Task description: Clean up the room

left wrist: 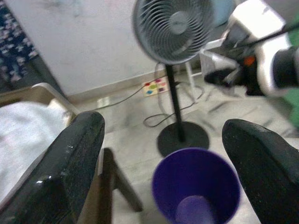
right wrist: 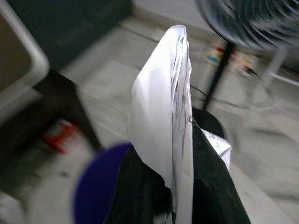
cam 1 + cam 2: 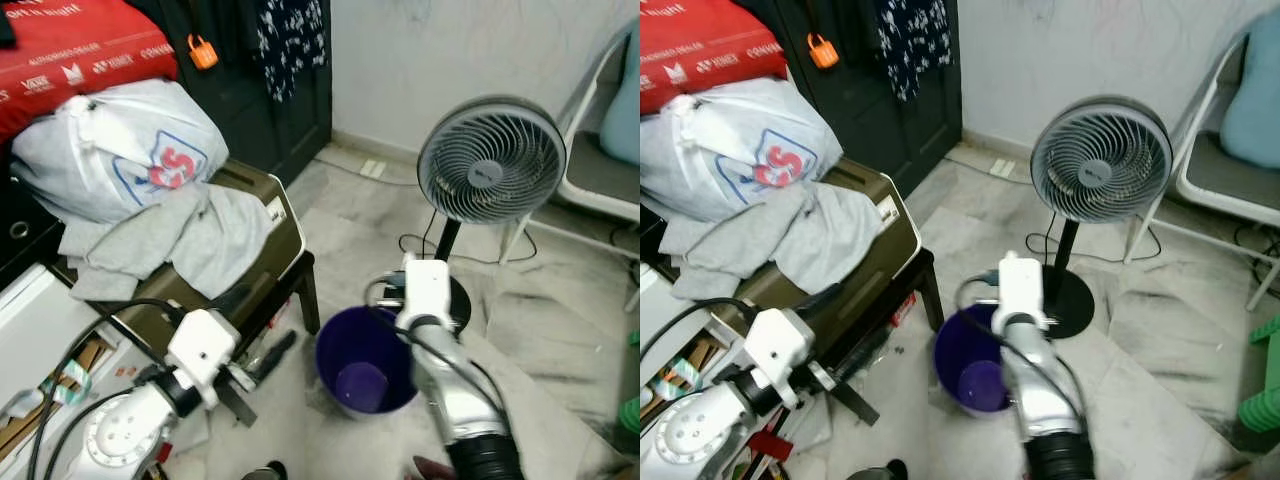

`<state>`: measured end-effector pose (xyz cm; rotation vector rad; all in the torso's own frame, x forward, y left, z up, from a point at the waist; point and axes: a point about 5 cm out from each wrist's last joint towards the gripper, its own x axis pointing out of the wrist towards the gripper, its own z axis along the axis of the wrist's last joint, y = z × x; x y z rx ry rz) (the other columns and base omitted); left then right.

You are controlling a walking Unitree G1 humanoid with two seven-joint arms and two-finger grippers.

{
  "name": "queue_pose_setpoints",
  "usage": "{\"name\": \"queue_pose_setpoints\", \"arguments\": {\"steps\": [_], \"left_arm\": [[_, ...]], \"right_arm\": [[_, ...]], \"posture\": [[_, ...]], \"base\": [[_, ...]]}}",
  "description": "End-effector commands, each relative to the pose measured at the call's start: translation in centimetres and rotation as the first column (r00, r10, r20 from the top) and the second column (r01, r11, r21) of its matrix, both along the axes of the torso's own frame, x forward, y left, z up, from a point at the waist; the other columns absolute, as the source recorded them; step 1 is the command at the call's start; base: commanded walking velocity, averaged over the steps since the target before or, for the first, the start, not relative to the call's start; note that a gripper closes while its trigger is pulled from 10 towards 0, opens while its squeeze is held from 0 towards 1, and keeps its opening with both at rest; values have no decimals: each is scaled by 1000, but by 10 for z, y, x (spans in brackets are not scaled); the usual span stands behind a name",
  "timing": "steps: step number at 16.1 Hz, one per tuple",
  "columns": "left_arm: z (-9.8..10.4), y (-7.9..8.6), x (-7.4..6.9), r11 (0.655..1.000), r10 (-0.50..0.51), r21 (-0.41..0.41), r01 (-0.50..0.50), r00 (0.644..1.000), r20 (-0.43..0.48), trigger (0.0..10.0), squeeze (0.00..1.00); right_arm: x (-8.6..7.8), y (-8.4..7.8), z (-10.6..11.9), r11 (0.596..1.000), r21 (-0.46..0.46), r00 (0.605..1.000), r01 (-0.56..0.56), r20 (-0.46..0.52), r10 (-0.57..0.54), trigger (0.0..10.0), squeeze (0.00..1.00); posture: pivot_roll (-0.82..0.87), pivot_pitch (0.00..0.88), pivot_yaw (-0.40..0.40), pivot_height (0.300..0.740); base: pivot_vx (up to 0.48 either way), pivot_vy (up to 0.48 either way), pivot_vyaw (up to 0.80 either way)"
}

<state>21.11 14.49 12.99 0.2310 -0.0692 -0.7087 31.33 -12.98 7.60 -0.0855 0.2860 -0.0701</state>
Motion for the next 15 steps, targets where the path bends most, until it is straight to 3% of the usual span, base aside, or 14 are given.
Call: {"name": "queue_pose_setpoints", "arguments": {"steps": [1,4,8,12,15], "left_arm": [[0,3,-5,1000,-18,21,18,1000,-22,10000,0],[4,3,-18,997,-67,38,69,996,-50,10000,0],[9,3,-13,998,-43,40,44,998,-43,10000,0],[11,5,-17,998,-40,54,43,998,-58,10000,0],[12,9,-20,997,-23,67,28,997,-71,10000,0]], "right_arm": [[4,6,1,1000,5,1000,1,-7,-1,10000,0],[10,0,-2,997,-45,997,59,-44,-61,10000,0],[16,-12,-4,994,-45,994,94,-45,-96,10000,0],[35,20,12,998,-1,998,60,9,-60,10000,0],[42,31,20,999,13,998,48,38,-48,10000,0]], "posture": [[87,192,53,740],[122,236,73,740],[165,265,117,740],[193,279,139,740],[202,282,150,740]], "base": [[0,0,0],[0,0,0],[0,0,0],[0,0,0],[0,0,0]]}}
